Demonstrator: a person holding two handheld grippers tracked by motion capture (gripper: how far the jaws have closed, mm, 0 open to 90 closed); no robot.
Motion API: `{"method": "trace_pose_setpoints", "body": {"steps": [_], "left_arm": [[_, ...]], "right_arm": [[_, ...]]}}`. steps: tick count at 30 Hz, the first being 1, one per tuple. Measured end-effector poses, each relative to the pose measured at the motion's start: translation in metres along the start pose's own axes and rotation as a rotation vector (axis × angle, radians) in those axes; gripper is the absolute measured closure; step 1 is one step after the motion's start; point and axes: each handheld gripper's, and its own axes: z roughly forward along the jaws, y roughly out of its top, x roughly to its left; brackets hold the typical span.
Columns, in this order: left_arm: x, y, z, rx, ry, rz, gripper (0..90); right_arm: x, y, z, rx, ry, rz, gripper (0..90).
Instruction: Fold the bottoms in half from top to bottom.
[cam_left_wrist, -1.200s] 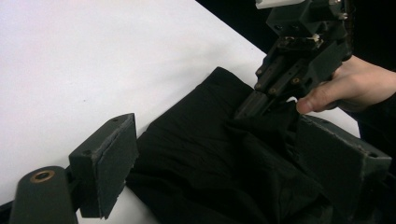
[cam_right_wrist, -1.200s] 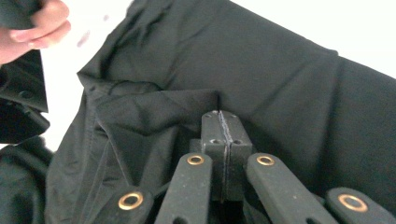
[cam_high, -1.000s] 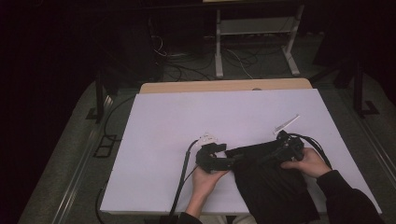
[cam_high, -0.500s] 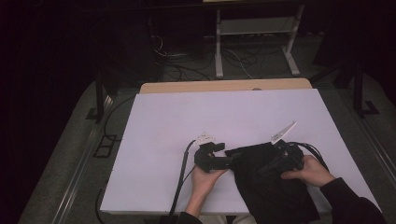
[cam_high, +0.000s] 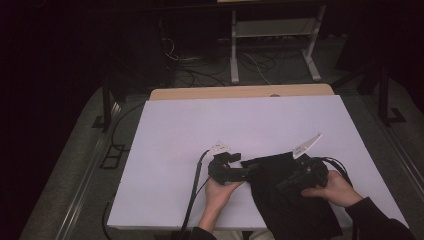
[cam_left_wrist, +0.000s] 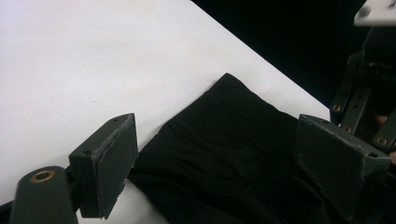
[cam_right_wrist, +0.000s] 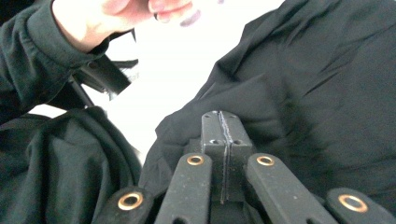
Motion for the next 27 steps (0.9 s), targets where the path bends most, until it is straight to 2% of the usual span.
{"method": "trace_pose_setpoints", "body": {"steps": [5,10,19,23,27], "left_arm": [[0.000,0.002,-0.003,0.004,0.004,0.007,13.7],[0.000,0.006,-0.005,0.005,0.009,0.014,13.7],[0.003,0.007,-0.005,0.011,0.020,0.006,13.7],[0.003,0.006,-0.004,0.011,0.018,0.005,13.7],[0.002,0.006,-0.004,0.015,0.017,0.011,13.7]], "right_arm": [[-0.001,0.008,-0.012,-0.051,-0.045,-0.006,88.6],[-0.007,0.014,-0.016,-0.063,-0.096,0.002,88.6],[-0.029,0.018,0.003,-0.001,-0.136,0.048,88.6],[-0.028,0.015,0.013,0.045,-0.124,0.046,88.6],[-0.022,0.010,0.017,0.063,-0.111,0.033,88.6]]}}
